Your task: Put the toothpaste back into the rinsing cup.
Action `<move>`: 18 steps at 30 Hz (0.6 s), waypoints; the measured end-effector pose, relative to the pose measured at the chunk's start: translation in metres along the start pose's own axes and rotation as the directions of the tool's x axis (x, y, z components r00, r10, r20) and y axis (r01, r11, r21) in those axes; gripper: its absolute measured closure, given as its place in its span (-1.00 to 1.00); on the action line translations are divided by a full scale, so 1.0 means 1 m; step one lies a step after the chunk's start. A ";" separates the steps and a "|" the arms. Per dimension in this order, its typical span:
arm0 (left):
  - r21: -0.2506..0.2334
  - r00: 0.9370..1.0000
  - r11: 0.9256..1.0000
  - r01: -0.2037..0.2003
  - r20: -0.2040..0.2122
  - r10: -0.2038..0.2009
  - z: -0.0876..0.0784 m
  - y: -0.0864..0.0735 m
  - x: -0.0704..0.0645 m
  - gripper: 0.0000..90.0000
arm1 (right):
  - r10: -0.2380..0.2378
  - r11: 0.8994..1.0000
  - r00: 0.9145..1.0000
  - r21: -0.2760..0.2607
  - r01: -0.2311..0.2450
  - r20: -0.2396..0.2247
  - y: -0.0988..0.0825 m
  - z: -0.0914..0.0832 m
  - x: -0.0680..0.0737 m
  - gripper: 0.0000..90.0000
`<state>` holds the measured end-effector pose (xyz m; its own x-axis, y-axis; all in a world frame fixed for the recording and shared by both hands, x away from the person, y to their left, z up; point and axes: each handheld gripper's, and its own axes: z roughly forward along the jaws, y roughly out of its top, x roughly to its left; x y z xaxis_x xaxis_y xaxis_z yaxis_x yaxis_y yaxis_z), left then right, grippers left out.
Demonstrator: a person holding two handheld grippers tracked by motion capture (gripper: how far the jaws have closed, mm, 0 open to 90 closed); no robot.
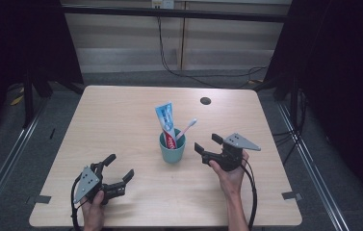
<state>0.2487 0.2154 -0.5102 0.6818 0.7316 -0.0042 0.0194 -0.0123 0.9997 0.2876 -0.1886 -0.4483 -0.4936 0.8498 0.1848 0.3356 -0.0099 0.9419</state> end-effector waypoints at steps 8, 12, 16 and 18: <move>-0.001 1.000 1.000 0.003 -0.003 -0.003 0.000 0.000 0.000 -0.65 | 0.039 0.999 0.998 -0.006 -0.039 0.045 -0.010 -0.015 -0.010 -0.68; 0.000 1.000 1.000 0.000 0.000 0.000 0.000 0.000 0.000 -0.65 | 0.056 0.998 0.996 -0.006 -0.055 0.075 -0.019 -0.022 -0.015 -0.68; -0.001 1.000 1.000 0.000 0.000 0.000 0.000 0.000 0.000 -0.65 | 0.079 0.997 0.992 -0.014 -0.078 0.095 -0.027 -0.030 -0.019 -0.68; -0.001 1.000 1.000 0.001 0.000 -0.001 0.000 0.000 0.000 -0.65 | 0.066 0.998 0.991 -0.016 -0.065 0.120 -0.030 -0.034 -0.018 -0.68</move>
<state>0.2487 0.2153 -0.5102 0.6818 0.7315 -0.0053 0.0192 -0.0107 0.9998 0.2590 -0.2220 -0.4706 -0.3708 0.9042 0.2121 0.3545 -0.0733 0.9322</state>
